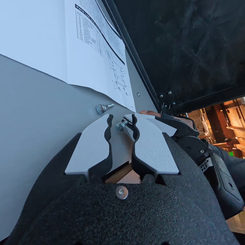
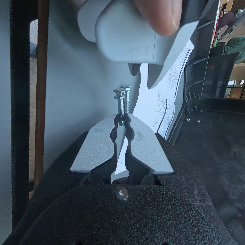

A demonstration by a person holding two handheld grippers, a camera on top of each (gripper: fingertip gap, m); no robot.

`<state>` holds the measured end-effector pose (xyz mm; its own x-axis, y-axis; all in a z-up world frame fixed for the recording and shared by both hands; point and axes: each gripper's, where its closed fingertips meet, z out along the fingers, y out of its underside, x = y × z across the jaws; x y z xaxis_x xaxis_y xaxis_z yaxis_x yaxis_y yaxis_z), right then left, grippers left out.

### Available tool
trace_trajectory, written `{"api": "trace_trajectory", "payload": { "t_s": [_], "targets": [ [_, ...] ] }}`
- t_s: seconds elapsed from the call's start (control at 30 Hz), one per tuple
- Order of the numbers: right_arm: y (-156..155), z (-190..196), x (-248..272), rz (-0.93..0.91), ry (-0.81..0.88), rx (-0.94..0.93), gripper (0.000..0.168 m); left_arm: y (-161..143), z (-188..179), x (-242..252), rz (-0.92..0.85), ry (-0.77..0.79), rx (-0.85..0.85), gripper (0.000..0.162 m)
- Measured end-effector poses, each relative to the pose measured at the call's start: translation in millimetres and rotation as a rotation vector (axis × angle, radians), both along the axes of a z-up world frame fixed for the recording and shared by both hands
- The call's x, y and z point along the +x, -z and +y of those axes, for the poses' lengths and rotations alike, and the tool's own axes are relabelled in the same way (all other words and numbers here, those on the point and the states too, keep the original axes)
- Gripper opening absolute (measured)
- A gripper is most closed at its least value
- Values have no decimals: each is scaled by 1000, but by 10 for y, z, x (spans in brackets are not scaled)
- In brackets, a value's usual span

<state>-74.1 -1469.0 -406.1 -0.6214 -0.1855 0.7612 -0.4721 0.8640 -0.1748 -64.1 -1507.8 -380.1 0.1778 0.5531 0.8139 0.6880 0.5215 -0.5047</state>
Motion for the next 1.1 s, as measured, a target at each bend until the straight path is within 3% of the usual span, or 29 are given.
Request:
{"api": "trace_trajectory", "payload": {
  "t_s": [0.3, 0.73, 1.1],
  "targets": [
    [46, -12, -96, -25, 52, 6, 11, -36, -109, 82, 89, -27, -155, 30],
    [97, -37, -111, 2, 57, 38, 11, -23, -135, 213, 99, -2, -158, 30],
    [67, 114, -72, -31, 137, 10, 21, -93, -109, 331, 140, 39, -176, 30]
  ]
}}
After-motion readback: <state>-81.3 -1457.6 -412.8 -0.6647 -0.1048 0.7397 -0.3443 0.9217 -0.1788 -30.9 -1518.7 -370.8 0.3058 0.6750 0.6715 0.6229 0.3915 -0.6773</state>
